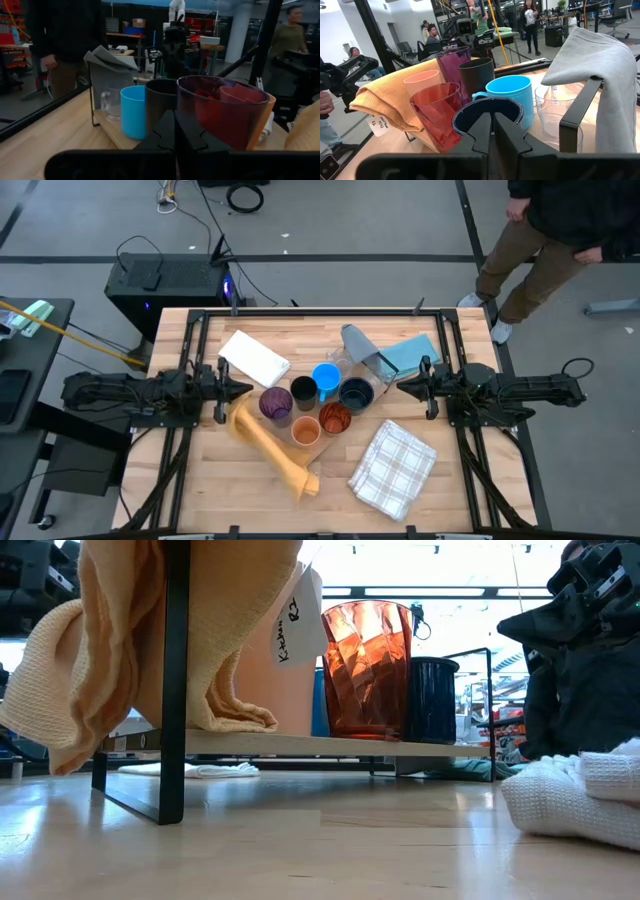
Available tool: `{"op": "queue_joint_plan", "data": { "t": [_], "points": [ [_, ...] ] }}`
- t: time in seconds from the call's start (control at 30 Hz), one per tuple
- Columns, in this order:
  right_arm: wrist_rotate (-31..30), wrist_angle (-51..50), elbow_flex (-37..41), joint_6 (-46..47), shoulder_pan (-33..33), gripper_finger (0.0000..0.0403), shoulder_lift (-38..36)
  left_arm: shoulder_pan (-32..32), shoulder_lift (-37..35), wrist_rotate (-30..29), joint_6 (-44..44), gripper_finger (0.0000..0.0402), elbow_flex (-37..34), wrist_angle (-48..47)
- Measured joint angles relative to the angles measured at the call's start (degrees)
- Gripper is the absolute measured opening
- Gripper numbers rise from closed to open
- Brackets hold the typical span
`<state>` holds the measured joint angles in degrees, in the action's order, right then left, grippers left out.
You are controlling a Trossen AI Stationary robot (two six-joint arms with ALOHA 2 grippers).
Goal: Stack small to large cups/mugs on shelf
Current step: Return to Home Position
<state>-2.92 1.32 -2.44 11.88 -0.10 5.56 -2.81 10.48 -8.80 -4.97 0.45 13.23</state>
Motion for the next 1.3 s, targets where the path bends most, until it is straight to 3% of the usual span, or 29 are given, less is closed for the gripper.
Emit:
{"op": "queue_joint_plan", "data": {
  "t": [0.63, 1.3],
  "points": [
    [0.02, 0.02, 0.00, 0.00, 0.00, 0.0029, 0.00, 0.00, 0.00, 0.00, -0.39, 0.0041, 0.00, -2.47],
    [0.00, 0.02, 0.00, 0.00, 0.00, 0.0029, 0.00, 0.00, 0.00, 0.00, -0.35, 0.0032, -0.02, -2.40]
  ]
}}
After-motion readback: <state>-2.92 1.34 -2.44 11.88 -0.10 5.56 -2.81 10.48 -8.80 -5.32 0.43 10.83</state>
